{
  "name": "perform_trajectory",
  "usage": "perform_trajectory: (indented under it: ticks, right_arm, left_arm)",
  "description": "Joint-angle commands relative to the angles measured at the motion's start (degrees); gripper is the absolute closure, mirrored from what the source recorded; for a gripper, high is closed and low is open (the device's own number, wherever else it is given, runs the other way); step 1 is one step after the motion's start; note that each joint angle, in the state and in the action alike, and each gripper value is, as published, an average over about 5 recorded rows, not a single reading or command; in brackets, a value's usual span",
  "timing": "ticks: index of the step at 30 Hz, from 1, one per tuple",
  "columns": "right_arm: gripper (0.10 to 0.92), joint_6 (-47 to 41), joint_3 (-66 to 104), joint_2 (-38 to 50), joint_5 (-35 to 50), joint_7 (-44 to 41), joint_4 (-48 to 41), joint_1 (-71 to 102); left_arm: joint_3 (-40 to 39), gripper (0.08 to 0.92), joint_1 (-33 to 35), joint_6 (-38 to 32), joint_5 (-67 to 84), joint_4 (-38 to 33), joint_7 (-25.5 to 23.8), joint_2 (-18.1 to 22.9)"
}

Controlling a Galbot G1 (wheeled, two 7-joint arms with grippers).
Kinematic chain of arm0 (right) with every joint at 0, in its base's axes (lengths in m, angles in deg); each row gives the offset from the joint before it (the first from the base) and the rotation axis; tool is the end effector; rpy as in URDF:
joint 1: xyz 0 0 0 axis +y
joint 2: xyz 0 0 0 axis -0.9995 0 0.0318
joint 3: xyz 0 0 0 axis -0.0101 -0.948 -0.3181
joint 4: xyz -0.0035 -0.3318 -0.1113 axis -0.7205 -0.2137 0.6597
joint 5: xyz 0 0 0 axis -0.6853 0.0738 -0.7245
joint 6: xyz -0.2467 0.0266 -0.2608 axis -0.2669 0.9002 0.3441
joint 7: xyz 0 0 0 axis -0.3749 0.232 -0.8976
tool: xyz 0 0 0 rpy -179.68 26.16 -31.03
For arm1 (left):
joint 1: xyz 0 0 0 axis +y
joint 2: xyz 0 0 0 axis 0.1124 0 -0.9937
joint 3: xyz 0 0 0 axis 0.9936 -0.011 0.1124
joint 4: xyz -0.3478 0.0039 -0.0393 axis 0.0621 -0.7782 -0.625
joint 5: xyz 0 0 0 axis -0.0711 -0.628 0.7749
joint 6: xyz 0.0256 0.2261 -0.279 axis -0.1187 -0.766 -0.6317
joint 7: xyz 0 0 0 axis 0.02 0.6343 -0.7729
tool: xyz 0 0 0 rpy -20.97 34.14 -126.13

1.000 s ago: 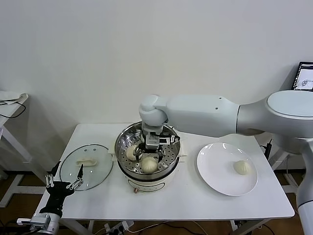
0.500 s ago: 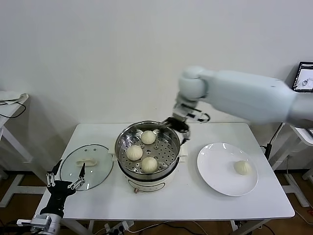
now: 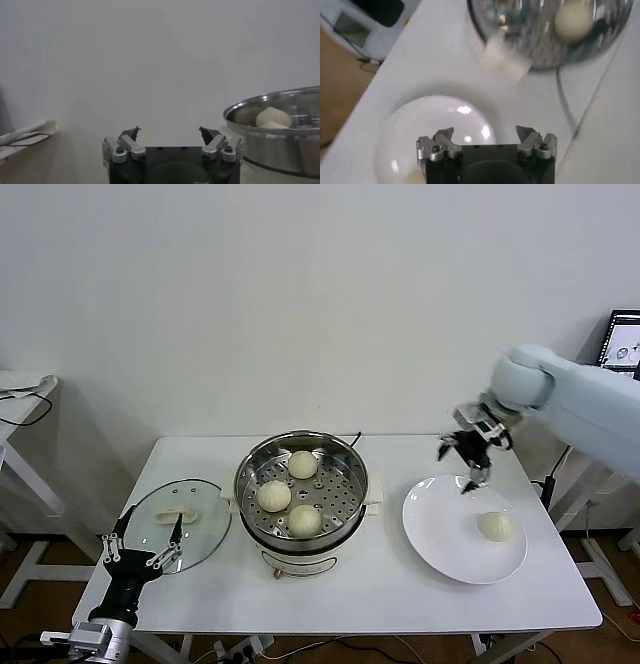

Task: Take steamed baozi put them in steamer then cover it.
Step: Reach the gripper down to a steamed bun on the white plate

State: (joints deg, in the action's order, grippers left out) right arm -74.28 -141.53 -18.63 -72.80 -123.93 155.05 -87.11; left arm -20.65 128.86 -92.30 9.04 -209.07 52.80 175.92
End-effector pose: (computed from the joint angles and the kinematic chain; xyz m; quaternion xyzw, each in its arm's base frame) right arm 0.5414 -0.1451 -0.0671 0.5447 -0.4868 0.5693 0.3771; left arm 0.1623 0.1071 -0.2945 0.0138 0.9916 0.1281 0.0149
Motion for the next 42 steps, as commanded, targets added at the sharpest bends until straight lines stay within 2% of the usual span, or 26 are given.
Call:
perform_trajectory:
  ticks: [1,13,28,42]
  right_arm:
    - [0.203,-7.7,18.1,6.4,-10.5,-0.5,-6.9,19.5]
    - [0.203,-5.4,30.3,1.1,-17.8,0.0,-13.8,30.4]
    - [0.203,-3.1,34.6,-2.3,-24.0,3.8,-16.1,34.6]
    - [0.203,-1.8,36.1,-3.9,-26.3,4.4,-17.3,35.8]
  left_arm:
    - [-0.5,0.177,0.0,0.0,-0.2,-0.2,0.1,0.1]
    - [0.0,0.177,-0.1,-0.1,-0.3,0.6,0.1,0.2]
    - [-0.2,0.177,-0.6,-0.4,-1.2,2.1,0.1,0.6]
    - [-0.1,0.177,-0.7,-0.4,-1.4,2.2,0.1,0.2]
